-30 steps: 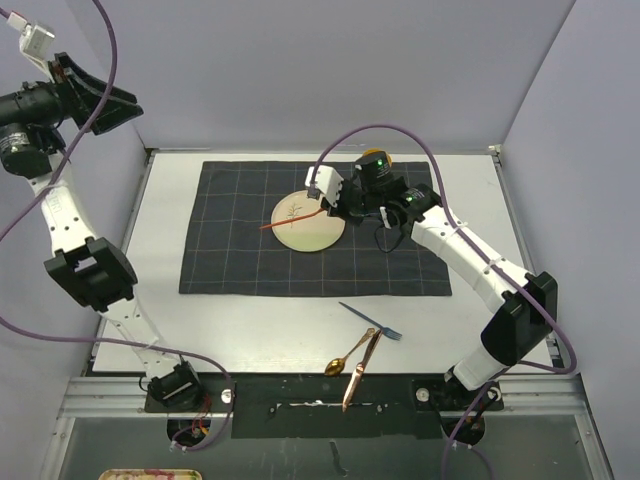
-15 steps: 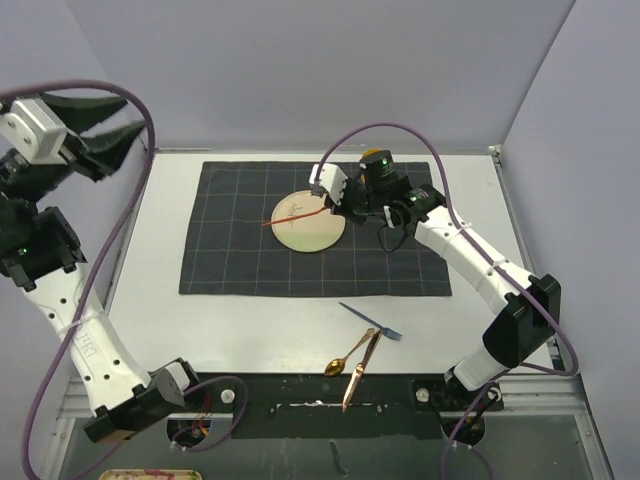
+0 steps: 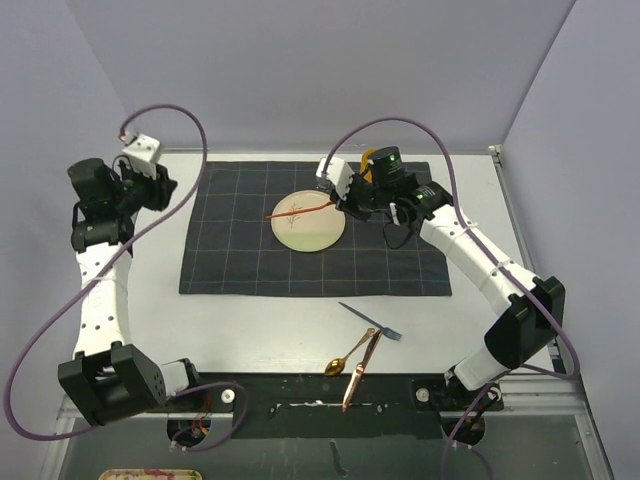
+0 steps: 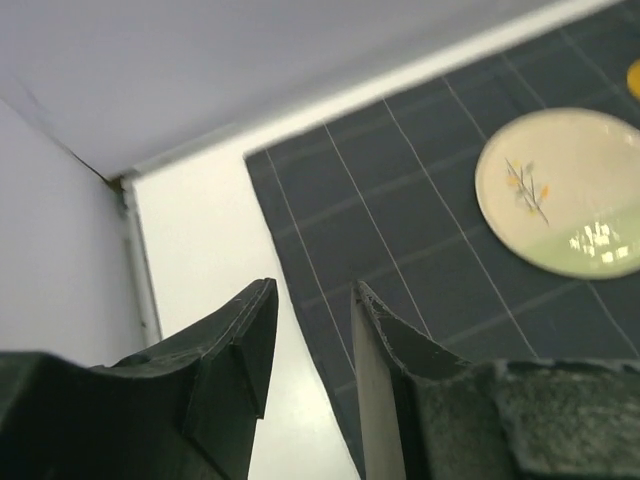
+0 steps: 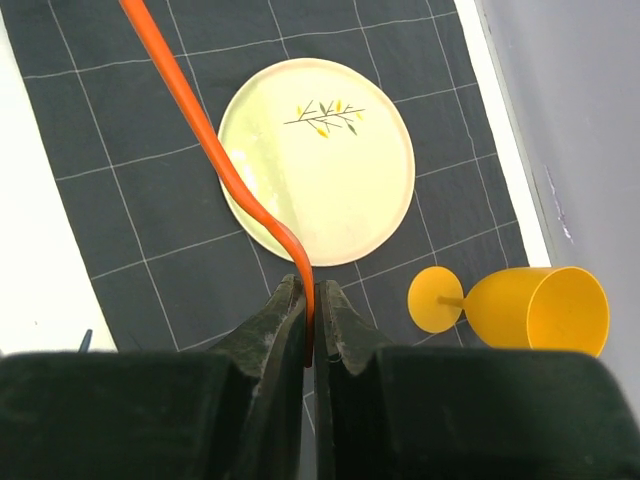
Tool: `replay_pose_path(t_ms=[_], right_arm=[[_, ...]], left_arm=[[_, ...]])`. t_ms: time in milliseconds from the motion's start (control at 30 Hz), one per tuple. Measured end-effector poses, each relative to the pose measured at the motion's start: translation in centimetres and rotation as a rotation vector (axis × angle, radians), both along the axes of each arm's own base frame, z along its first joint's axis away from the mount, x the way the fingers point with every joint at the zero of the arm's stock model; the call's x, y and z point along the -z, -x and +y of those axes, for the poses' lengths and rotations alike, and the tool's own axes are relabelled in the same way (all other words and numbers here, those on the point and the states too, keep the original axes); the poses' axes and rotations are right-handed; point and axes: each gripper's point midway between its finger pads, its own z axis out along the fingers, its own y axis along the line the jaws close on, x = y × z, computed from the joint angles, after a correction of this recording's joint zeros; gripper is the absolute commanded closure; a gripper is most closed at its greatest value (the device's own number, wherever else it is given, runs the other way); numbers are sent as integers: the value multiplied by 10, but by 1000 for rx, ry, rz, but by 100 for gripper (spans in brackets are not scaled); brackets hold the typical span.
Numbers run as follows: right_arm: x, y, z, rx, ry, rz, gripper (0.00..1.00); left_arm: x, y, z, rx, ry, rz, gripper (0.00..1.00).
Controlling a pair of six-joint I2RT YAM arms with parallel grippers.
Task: Set the dinner table for one person
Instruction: Adjust the fork.
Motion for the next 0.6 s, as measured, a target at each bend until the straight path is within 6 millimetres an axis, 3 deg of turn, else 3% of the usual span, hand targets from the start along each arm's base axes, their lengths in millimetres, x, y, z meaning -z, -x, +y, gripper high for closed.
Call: replay_pose_path(t_ms=[67,133,400,600], right_arm=[[1,0,2,-5,-5,14,100],[1,-2,6,-6,-11,27,100],[19,-5,13,-11,-3,87,100],[22,-11,20,-15,-7,106,100]], left_arm=[[39,8,-9,36,-42,82,68],[55,15,-16,69,-70,113,67],[36,33,-39,133,-86,49,67],[67,40,-54,170,-25,115,69]])
